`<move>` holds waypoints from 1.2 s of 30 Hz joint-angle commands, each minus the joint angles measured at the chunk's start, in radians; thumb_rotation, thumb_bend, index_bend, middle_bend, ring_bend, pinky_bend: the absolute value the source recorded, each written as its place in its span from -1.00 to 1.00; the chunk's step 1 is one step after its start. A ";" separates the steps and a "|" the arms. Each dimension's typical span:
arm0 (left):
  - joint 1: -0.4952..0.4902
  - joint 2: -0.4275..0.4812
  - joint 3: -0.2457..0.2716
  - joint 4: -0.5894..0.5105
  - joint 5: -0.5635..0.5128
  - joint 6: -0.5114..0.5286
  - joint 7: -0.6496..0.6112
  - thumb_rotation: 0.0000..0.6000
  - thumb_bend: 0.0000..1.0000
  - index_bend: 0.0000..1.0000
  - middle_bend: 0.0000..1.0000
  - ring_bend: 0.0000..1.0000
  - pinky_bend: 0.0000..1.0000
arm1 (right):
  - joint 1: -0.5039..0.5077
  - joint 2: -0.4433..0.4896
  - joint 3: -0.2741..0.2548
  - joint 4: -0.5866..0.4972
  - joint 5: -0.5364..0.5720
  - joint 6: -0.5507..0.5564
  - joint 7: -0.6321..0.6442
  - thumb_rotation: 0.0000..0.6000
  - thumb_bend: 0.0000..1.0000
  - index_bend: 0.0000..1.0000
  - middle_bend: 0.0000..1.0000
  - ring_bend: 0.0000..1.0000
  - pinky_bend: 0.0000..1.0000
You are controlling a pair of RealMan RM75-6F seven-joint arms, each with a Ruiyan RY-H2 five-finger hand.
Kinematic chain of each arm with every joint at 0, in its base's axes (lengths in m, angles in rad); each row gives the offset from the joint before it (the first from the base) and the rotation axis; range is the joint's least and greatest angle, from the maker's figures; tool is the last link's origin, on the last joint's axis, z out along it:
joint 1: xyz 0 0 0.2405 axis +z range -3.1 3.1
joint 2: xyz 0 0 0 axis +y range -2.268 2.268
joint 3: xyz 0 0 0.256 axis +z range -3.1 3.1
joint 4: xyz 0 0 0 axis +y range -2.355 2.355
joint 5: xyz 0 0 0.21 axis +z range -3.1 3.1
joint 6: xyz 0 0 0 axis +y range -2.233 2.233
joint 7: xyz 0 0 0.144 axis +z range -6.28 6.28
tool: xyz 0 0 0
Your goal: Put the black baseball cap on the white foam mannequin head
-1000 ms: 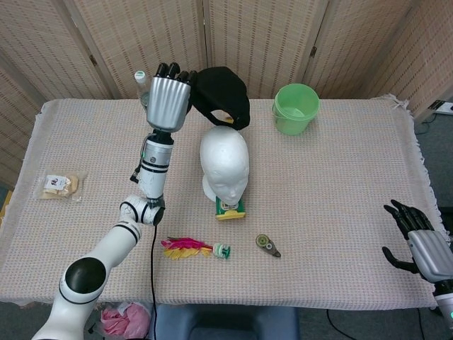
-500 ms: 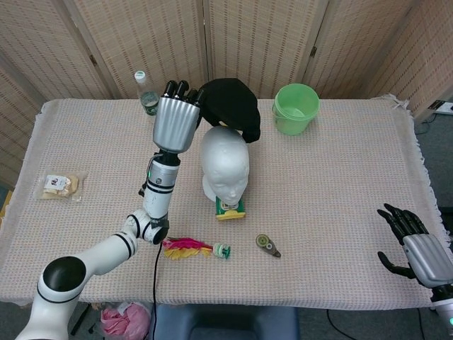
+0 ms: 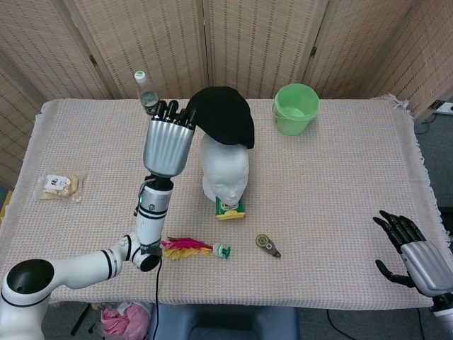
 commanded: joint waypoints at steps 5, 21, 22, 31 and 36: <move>0.082 0.022 0.061 -0.182 0.069 0.091 0.130 1.00 0.02 0.24 0.55 -0.02 0.01 | -0.004 -0.001 -0.011 -0.005 -0.022 0.012 -0.011 1.00 -0.39 -1.00 -1.00 -1.00 -1.00; 0.169 -0.059 0.138 -0.282 0.184 0.122 0.263 1.00 0.02 0.24 0.55 -0.02 0.01 | -0.018 -0.002 -0.025 -0.002 -0.057 0.056 -0.013 1.00 -0.39 -1.00 -1.00 -1.00 -1.00; 0.170 -0.071 0.142 -0.272 0.191 0.117 0.266 1.00 0.02 0.24 0.55 -0.02 0.02 | -0.019 -0.001 -0.025 -0.001 -0.057 0.060 -0.011 1.00 -0.39 -1.00 -1.00 -1.00 -1.00; 0.190 -0.140 0.177 -0.240 0.253 0.087 0.302 1.00 0.02 0.24 0.55 -0.01 0.02 | -0.023 0.005 -0.028 0.006 -0.062 0.075 0.007 1.00 -0.39 -1.00 -1.00 -1.00 -1.00; 0.217 -0.159 0.204 -0.243 0.290 0.082 0.328 1.00 0.02 0.24 0.55 -0.01 0.02 | -0.026 0.005 -0.032 0.009 -0.069 0.082 0.008 1.00 -0.39 -1.00 -1.00 -1.00 -1.00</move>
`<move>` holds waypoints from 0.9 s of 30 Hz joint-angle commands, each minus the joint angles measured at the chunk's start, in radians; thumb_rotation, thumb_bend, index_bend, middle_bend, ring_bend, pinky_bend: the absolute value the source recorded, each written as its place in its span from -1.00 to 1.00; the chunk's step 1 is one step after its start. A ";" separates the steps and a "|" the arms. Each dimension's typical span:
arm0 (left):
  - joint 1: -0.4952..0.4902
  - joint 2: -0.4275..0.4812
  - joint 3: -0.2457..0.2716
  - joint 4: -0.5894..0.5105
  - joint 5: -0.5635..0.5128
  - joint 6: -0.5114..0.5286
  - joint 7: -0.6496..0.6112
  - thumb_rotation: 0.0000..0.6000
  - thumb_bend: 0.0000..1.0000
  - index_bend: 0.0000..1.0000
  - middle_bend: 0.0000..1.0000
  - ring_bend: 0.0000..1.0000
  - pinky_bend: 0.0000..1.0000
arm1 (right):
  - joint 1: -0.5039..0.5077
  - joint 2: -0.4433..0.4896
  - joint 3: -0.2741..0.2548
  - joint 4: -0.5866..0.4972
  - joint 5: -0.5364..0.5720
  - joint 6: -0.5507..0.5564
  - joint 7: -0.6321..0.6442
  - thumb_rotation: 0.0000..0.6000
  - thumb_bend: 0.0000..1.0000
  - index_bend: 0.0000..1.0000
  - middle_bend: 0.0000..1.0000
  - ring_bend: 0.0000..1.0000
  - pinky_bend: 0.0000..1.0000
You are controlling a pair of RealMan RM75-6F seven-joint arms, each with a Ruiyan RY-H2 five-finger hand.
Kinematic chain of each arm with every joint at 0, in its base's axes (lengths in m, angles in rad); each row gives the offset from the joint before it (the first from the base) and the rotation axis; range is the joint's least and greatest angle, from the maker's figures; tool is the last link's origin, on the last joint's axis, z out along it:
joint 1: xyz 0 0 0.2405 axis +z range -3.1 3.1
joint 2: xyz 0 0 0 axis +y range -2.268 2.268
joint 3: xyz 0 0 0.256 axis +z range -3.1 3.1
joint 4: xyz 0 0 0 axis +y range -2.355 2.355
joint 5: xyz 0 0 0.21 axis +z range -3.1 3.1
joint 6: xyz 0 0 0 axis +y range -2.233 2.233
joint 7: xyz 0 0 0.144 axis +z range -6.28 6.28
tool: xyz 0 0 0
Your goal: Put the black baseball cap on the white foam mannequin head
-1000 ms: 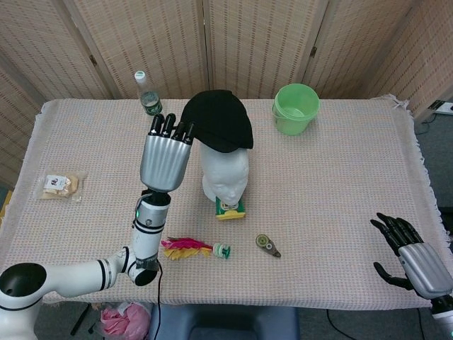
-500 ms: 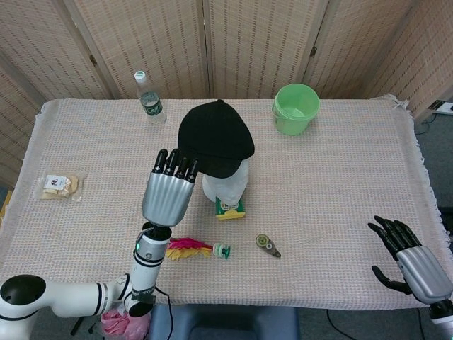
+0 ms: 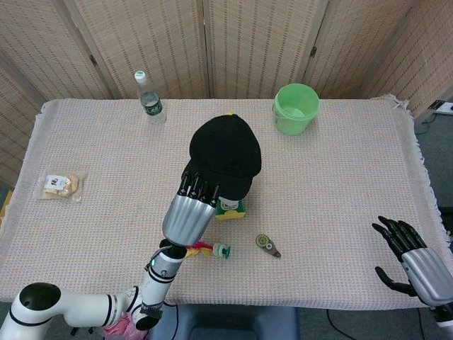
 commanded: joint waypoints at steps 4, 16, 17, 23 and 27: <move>0.036 -0.016 0.027 0.010 0.034 -0.007 0.017 1.00 0.01 0.24 0.56 -0.01 0.02 | 0.000 -0.001 -0.002 0.000 -0.001 -0.001 -0.003 1.00 -0.39 -1.00 -1.00 -1.00 -1.00; 0.133 -0.059 0.056 0.067 0.037 -0.017 -0.064 1.00 0.01 0.08 0.54 -0.02 0.02 | -0.004 -0.004 -0.002 -0.001 -0.002 0.009 -0.007 1.00 -0.39 -1.00 -1.00 -1.00 -1.00; 0.140 -0.061 0.056 0.070 0.033 -0.019 -0.071 1.00 0.01 0.05 0.53 -0.02 0.02 | -0.004 -0.004 -0.002 -0.001 -0.001 0.009 -0.007 1.00 -0.39 -1.00 -1.00 -1.00 -1.00; 0.168 -0.065 0.049 0.083 0.040 -0.031 -0.078 1.00 0.00 -0.09 0.42 -0.06 0.02 | -0.002 -0.006 0.000 -0.002 0.007 0.001 -0.013 1.00 -0.39 -1.00 -1.00 -1.00 -1.00; 0.188 -0.057 0.045 0.057 0.026 -0.051 -0.051 1.00 0.00 -0.26 0.29 -0.17 -0.10 | 0.000 -0.008 0.000 -0.005 0.007 -0.002 -0.018 1.00 -0.39 -1.00 -1.00 -1.00 -1.00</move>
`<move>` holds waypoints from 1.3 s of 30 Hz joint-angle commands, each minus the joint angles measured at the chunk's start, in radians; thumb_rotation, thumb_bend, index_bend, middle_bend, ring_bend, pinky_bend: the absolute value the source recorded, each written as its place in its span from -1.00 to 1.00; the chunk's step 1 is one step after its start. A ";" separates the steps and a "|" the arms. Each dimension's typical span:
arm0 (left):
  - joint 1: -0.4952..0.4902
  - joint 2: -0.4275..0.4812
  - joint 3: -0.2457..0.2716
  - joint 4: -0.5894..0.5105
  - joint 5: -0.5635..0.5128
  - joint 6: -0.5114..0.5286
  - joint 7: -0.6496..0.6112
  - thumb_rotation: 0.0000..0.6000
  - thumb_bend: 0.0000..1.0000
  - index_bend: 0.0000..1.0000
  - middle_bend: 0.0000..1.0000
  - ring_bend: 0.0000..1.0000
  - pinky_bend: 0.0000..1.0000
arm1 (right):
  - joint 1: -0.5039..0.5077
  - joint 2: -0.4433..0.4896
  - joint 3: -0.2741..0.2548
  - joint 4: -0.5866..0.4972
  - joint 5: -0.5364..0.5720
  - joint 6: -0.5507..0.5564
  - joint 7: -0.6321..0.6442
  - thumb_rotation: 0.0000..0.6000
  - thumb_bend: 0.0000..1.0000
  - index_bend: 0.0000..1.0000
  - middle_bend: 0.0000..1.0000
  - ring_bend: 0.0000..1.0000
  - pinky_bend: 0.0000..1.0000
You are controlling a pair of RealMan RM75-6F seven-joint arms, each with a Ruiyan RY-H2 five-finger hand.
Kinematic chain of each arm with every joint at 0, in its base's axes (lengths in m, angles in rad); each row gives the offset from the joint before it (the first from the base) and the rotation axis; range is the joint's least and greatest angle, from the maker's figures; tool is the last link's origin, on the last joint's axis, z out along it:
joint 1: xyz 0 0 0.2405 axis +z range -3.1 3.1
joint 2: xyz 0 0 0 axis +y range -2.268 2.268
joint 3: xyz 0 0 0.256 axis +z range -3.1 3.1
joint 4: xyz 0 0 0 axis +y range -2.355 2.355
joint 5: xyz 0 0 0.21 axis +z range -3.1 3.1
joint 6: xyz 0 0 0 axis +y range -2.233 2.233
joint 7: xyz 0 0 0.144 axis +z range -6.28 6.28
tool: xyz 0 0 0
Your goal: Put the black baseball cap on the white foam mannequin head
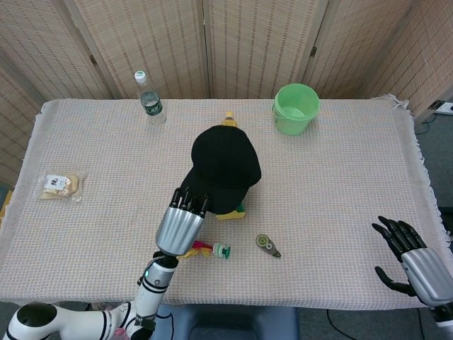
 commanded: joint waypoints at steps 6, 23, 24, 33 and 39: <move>0.053 0.022 0.001 -0.104 -0.059 -0.048 0.078 1.00 -0.12 -0.49 0.03 -0.39 -0.19 | 0.000 -0.001 0.000 -0.001 0.002 -0.001 -0.005 1.00 -0.38 -1.00 -1.00 -1.00 -1.00; 0.168 0.107 0.030 -0.268 -0.102 -0.060 0.085 1.00 -0.25 -0.71 -0.41 -0.65 -0.35 | -0.017 -0.003 0.004 -0.002 0.004 0.031 -0.009 1.00 -0.35 -1.00 -1.00 -1.00 -1.00; 0.170 0.111 0.028 -0.266 -0.104 -0.063 0.076 1.00 -0.25 -0.71 -0.42 -0.65 -0.36 | -0.018 -0.003 0.004 -0.002 0.004 0.032 -0.009 1.00 -0.35 -1.00 -1.00 -1.00 -1.00; 0.196 0.157 0.003 -0.233 -0.116 -0.080 -0.032 1.00 -0.25 -0.71 -0.43 -0.66 -0.37 | -0.022 -0.003 0.008 0.000 0.011 0.038 -0.007 1.00 -0.35 -1.00 -1.00 -1.00 -1.00; 0.225 0.211 -0.011 -0.196 -0.138 -0.083 -0.140 1.00 -0.25 -0.71 -0.43 -0.66 -0.37 | -0.022 -0.005 0.014 -0.001 0.021 0.035 -0.009 1.00 -0.36 -1.00 -1.00 -1.00 -1.00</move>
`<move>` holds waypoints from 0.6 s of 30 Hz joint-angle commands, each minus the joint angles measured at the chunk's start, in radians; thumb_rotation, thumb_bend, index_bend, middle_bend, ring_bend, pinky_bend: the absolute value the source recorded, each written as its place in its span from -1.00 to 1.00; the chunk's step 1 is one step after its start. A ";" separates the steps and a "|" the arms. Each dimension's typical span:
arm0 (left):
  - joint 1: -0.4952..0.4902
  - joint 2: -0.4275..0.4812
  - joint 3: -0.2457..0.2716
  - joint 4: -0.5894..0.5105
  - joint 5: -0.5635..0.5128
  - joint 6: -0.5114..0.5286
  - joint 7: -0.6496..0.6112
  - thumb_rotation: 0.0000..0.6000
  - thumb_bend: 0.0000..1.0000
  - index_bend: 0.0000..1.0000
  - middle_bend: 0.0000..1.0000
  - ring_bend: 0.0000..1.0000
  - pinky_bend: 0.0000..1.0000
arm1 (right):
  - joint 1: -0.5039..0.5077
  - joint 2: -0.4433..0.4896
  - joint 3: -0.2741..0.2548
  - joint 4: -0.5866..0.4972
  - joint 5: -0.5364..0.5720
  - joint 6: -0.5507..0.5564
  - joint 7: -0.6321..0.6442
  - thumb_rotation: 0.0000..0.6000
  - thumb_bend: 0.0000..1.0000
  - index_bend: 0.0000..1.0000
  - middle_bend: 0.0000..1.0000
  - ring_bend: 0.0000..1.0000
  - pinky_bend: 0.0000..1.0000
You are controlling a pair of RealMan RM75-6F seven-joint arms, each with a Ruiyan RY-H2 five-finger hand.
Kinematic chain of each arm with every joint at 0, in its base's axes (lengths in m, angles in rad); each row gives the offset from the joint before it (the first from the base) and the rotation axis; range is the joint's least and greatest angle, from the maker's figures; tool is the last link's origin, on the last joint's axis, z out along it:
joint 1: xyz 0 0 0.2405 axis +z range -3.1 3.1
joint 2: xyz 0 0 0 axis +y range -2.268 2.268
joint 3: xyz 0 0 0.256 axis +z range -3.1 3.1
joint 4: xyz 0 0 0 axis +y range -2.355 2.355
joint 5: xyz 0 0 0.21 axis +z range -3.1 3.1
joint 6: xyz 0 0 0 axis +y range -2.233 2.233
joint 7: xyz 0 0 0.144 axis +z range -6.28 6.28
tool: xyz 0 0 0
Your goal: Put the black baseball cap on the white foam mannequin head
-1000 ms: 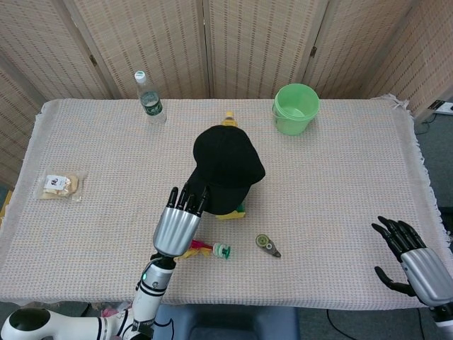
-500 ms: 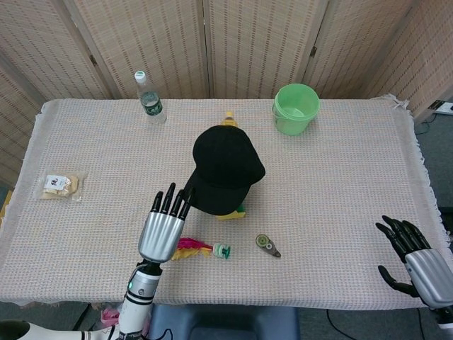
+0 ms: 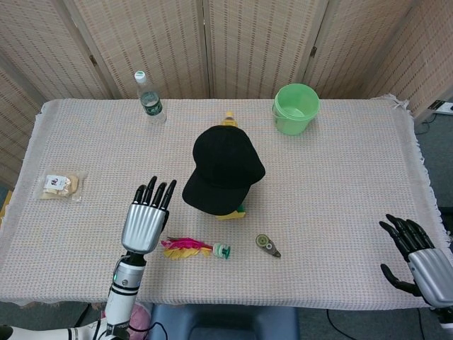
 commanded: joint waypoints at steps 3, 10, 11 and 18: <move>0.040 0.071 -0.022 0.040 -0.036 0.000 -0.121 1.00 -0.25 -0.71 -0.44 -0.67 -0.37 | 0.005 -0.003 0.005 -0.002 0.012 -0.014 -0.006 1.00 -0.36 -1.00 -1.00 -1.00 -1.00; 0.088 0.201 -0.068 0.119 -0.119 -0.041 -0.368 1.00 -0.25 -0.71 -0.51 -0.70 -0.38 | 0.023 -0.014 0.014 -0.011 0.048 -0.068 -0.045 1.00 -0.36 -1.00 -1.00 -1.00 -1.00; 0.099 0.225 -0.074 0.129 -0.129 -0.046 -0.416 1.00 -0.25 -0.71 -0.51 -0.71 -0.38 | 0.026 -0.016 0.016 -0.014 0.056 -0.077 -0.054 1.00 -0.36 -1.00 -1.00 -1.00 -1.00; 0.190 0.445 -0.037 0.019 -0.204 -0.145 -0.643 1.00 -0.38 -0.85 -0.69 -0.78 -0.38 | 0.039 -0.036 0.028 -0.032 0.091 -0.117 -0.117 1.00 -0.36 -1.00 -1.00 -1.00 -1.00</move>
